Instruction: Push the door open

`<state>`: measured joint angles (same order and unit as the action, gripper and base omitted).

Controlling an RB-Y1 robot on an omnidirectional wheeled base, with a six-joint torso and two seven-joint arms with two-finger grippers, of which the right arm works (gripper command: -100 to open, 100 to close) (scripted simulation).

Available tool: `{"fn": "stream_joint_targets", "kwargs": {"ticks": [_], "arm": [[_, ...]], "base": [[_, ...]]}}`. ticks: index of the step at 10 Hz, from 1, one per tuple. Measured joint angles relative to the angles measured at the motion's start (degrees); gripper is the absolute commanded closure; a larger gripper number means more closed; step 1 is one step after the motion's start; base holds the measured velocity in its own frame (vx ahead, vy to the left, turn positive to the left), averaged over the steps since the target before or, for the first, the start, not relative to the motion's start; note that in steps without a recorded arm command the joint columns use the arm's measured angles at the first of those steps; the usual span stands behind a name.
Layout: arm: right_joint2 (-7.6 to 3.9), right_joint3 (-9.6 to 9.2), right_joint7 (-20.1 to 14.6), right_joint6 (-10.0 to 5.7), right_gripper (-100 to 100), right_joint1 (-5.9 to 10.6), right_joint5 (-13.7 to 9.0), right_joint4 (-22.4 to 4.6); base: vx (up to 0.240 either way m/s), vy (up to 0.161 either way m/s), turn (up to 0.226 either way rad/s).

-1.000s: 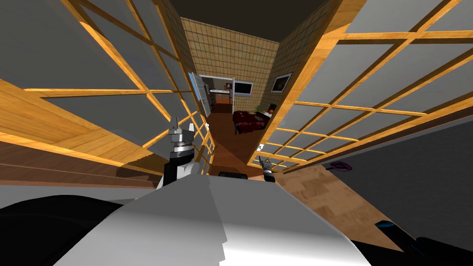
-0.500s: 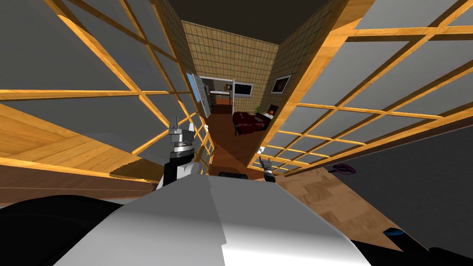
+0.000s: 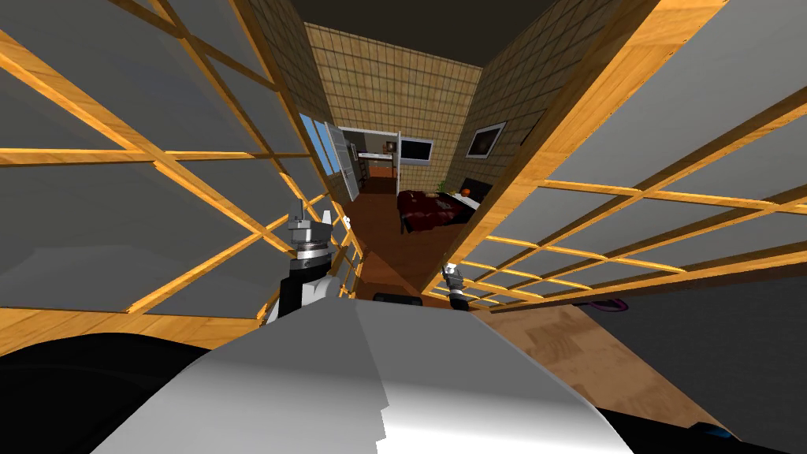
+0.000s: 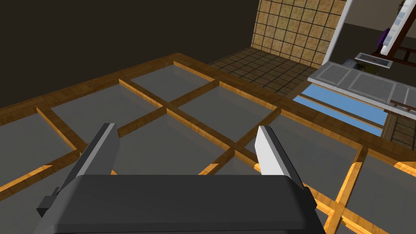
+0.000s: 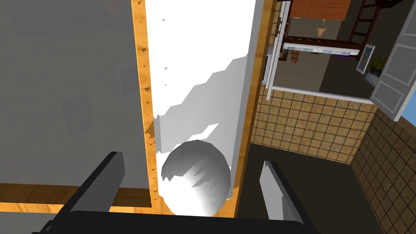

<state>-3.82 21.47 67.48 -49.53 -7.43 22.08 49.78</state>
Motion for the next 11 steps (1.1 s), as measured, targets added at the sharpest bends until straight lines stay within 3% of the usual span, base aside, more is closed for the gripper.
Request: {"fn": "stream_joint_targets", "kwargs": {"ticks": [1, 7, 11], "arm": [[0.09, -0.02, 0.1, -0.13, 100, -0.08, 0.0, 0.0], [0.06, -0.11, 0.0, 0.07, 100, -0.01, 0.1, -0.1], [0.03, -0.61, -4.0, 0.22, 100, -0.02, -0.6, -0.3]], "base": [[-0.017, 0.006, 0.011], [-0.008, 0.001, 0.000], [0.032, 0.001, -0.025]]}}
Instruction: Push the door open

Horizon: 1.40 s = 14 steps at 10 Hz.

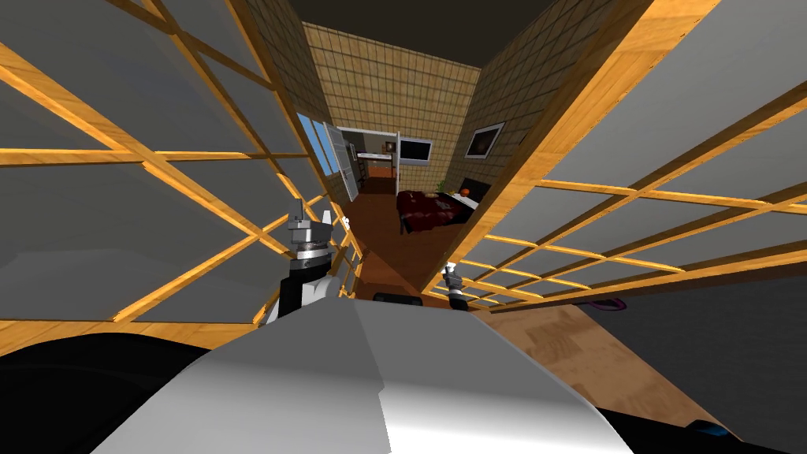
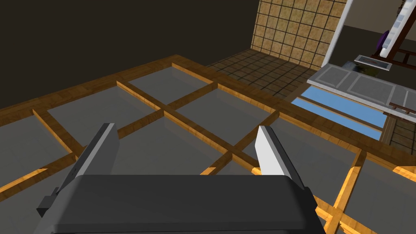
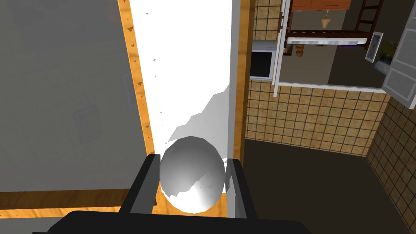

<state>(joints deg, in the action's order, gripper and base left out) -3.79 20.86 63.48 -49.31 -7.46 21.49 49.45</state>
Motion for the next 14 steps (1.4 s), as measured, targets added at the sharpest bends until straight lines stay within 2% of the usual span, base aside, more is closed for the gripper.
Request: {"fn": "stream_joint_targets", "kwargs": {"ticks": [10, 12, 14], "arm": [[-0.29, -1.88, -14.7, 0.01, 100, 1.42, -3.3, -1.4], [-0.41, -2.07, -17.2, -0.33, 100, 2.07, -4.0, -2.3], [-0.43, -2.57, -20.0, 0.13, 100, 1.81, -4.5, -1.6]], "base": [[0.048, -0.002, -0.029], [0.040, 0.000, -0.024], [0.051, 0.001, -0.049]]}}
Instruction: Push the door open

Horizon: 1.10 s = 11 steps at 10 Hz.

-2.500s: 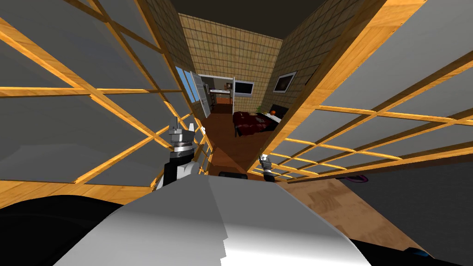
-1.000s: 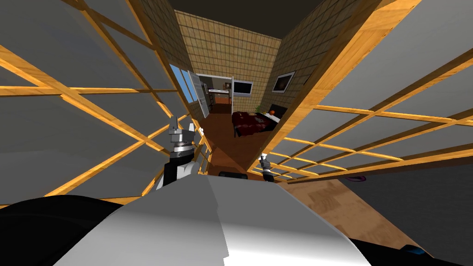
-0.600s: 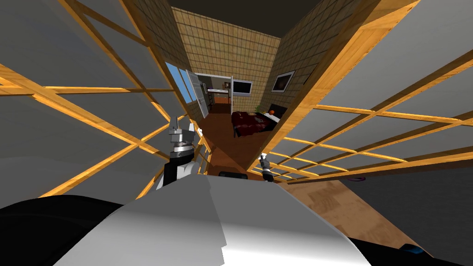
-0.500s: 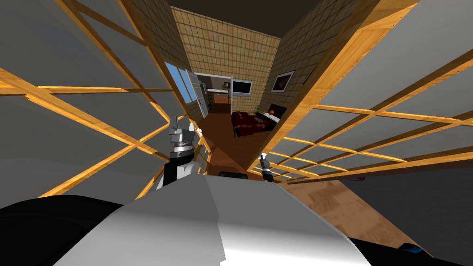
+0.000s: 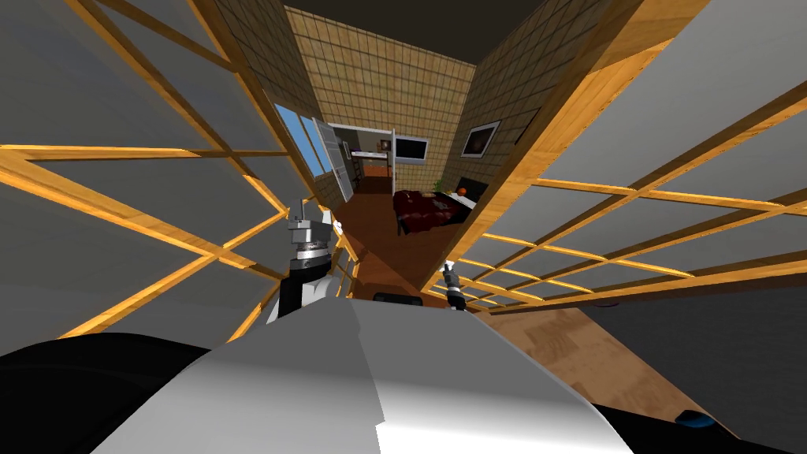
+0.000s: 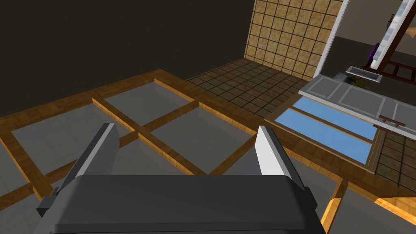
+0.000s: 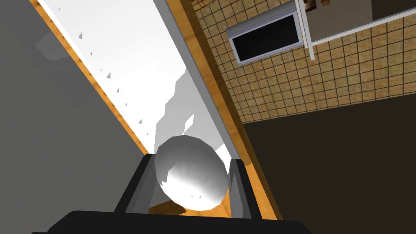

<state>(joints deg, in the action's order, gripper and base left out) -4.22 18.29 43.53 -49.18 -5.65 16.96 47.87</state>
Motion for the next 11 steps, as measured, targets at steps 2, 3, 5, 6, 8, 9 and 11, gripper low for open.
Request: {"fn": "stream_joint_targets", "kwargs": {"ticks": [2, 3, 5, 6, 8, 9, 11], "arm": [[0.01, -0.43, -2.9, -0.04, 100, 0.19, -0.9, -0.3], [-0.10, -0.63, -4.4, -0.09, 100, 0.53, -1.3, -0.6], [-0.23, -0.85, -6.8, -0.54, 100, 1.23, -2.1, -1.6], [-0.31, -1.00, -7.9, -0.52, 100, 1.26, -2.3, -1.6], [-0.16, -1.71, -10.9, -0.10, 100, 1.34, -3.4, -1.3], [-0.25, -1.85, -12.2, -0.13, 100, 1.56, -3.8, -1.5], [-0.45, -2.18, -15.0, -0.17, 100, 2.00, -4.6, -1.8]], "base": [[0.053, 0.000, -0.033], [0.044, -0.006, -0.024], [0.048, 0.001, -0.033], [0.047, -0.002, -0.045], [0.068, -0.006, -0.053], [0.044, 0.000, -0.043], [0.042, 0.001, -0.032]]}}
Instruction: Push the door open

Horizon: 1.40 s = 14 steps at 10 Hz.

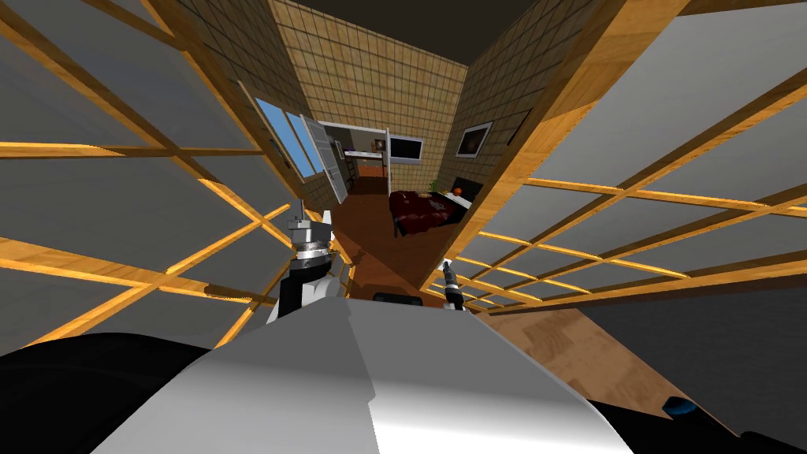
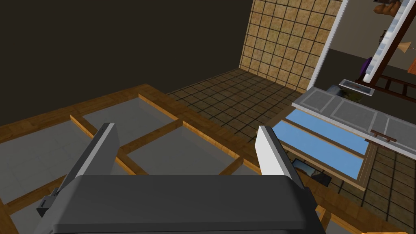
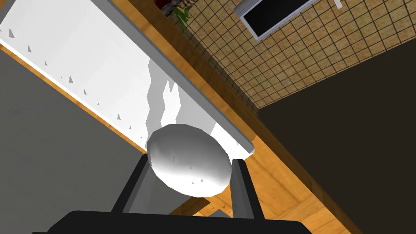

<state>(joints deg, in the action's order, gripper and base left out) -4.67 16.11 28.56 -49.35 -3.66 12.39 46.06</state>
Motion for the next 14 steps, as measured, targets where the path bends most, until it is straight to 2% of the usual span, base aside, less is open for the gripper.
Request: {"fn": "stream_joint_targets", "kwargs": {"ticks": [10, 11, 14], "arm": [[-0.36, -2.29, -14.4, -0.02, 100, 1.83, -5.1, -1.6], [-0.47, -2.46, -15.9, -0.12, -100, 2.12, -5.8, -1.8], [-0.51, -3.23, -19.9, -0.24, -100, 2.54, -7.5, -2.2]], "base": [[0.055, -0.002, -0.052], [-0.002, -0.007, 0.010], [-0.041, -0.013, 0.028]]}}
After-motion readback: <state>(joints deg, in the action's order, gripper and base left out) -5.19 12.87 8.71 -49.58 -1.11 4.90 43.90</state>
